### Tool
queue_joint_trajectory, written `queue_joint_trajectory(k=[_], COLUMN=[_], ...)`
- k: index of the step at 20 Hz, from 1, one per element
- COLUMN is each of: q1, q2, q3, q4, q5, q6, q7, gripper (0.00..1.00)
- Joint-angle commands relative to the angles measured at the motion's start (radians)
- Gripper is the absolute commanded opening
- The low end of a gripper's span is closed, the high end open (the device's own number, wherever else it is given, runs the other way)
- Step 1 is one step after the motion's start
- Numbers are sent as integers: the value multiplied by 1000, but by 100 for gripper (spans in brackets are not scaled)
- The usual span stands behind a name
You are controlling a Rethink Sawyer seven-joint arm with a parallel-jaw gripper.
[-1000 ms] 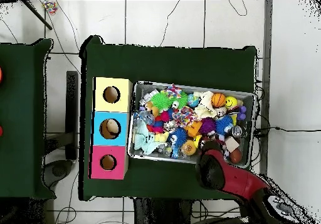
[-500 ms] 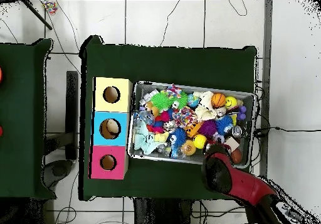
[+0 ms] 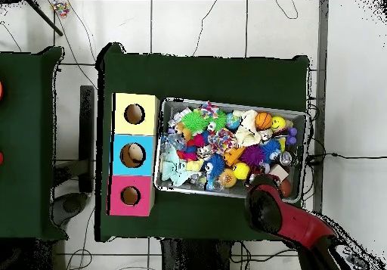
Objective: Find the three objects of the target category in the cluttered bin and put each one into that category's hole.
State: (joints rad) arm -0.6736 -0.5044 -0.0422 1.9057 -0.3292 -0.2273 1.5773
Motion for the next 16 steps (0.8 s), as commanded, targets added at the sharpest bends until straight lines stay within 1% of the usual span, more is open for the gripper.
queue_joint_trajectory(k=[1, 5, 7, 9, 12, 14, 16], q1=[-13, -11, -11, -13, -7, 4, 21], q2=[55, 48, 19, -47, -189, -265, -328], q3=[53, 50, 54, 72, 105, 123, 130], q4=[31, 40, 56, 85, 116, 120, 108], q5=[0, -7, -7, -3, 24, 55, 83], q6=[247, 237, 249, 301, 415, 504, 592], q7=[86, 94, 94, 81, 52, 39, 33], gripper=[0, 0, 0, 0, 0, 0, 0])
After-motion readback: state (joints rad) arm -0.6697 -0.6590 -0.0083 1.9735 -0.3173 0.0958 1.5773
